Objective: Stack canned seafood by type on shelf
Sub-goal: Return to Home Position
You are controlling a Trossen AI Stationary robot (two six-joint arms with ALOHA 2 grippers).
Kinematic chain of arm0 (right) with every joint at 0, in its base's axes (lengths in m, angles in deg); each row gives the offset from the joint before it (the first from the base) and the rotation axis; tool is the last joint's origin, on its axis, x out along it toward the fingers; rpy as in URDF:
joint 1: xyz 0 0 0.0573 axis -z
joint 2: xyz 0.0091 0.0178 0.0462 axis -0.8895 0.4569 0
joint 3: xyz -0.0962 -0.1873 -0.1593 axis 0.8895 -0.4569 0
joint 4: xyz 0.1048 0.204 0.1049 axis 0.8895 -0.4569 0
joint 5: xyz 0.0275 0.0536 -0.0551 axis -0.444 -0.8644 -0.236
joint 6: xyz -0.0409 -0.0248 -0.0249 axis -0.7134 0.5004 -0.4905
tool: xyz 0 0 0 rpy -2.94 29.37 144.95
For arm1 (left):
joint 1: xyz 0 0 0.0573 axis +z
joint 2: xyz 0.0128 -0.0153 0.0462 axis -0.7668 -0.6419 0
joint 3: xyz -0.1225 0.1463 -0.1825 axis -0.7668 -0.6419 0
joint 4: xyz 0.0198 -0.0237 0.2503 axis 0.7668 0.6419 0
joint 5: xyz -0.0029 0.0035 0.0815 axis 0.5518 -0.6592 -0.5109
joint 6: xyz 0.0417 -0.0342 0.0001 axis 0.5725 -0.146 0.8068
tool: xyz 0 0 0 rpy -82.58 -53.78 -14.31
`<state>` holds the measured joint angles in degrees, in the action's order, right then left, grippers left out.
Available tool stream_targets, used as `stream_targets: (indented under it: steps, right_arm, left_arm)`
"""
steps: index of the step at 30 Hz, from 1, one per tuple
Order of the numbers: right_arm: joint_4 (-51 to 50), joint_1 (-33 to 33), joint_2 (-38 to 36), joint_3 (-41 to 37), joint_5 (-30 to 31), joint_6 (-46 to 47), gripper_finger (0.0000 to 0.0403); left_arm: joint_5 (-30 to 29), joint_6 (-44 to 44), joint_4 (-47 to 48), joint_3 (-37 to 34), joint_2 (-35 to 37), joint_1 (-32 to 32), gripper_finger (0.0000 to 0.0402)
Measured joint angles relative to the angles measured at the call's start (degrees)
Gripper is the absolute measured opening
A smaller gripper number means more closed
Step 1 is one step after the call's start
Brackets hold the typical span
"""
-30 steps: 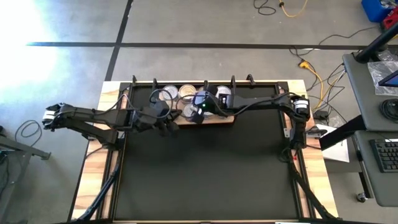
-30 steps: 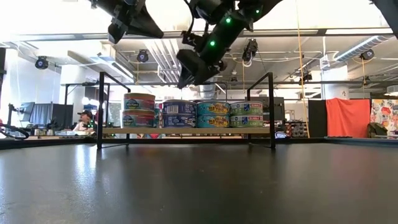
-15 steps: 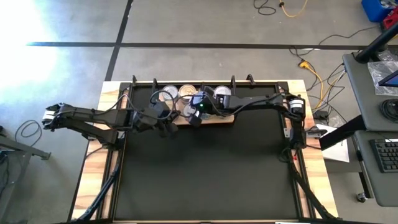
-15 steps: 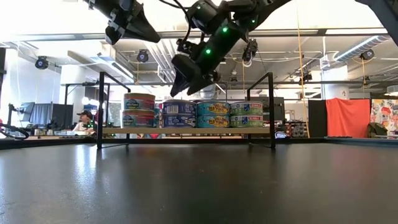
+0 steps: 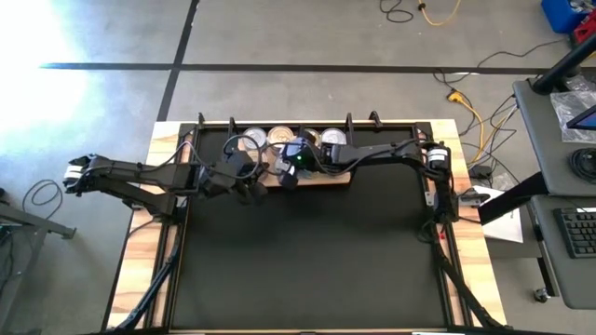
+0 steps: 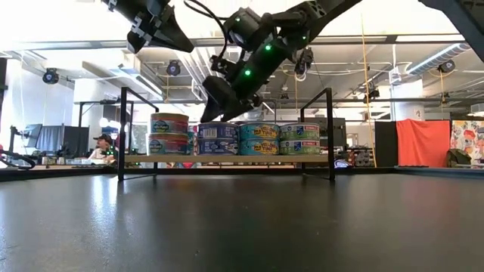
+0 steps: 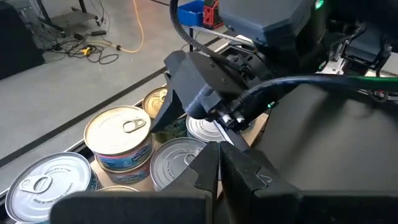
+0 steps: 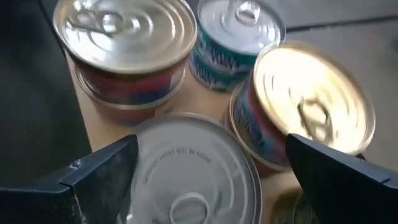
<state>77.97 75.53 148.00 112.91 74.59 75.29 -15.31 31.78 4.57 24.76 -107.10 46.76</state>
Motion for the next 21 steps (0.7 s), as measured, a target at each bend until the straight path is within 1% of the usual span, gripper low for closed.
stream_targets:
  steps: [8, 14, 17, 21]
  right_arm:
    - [0.6, 0.1, -0.9, 0.7, 0.1, 1.8, 0.0400]
    - [0.6, -0.1, -6.3, 1.6, 0.3, 1.6, 0.0400]
    - [-1.9, -0.4, -9.1, 1.4, 0.8, 2.0, 0.0400]
    - [-6.7, -1.6, -13.9, 1.4, 3.6, 2.0, 0.0400]
  left_arm:
    - [0.0, -0.9, 0.0, 0.0, 0.2, -1.1, 0.0000]
    - [0.1, -0.9, 0.1, 0.5, 0.6, -2.9, 0.0000]
    - [0.1, -0.9, 0.1, 0.6, 1.6, -4.4, 0.0000]
    - [0.2, -0.4, 1.3, 0.6, 3.1, -5.2, 0.0000]
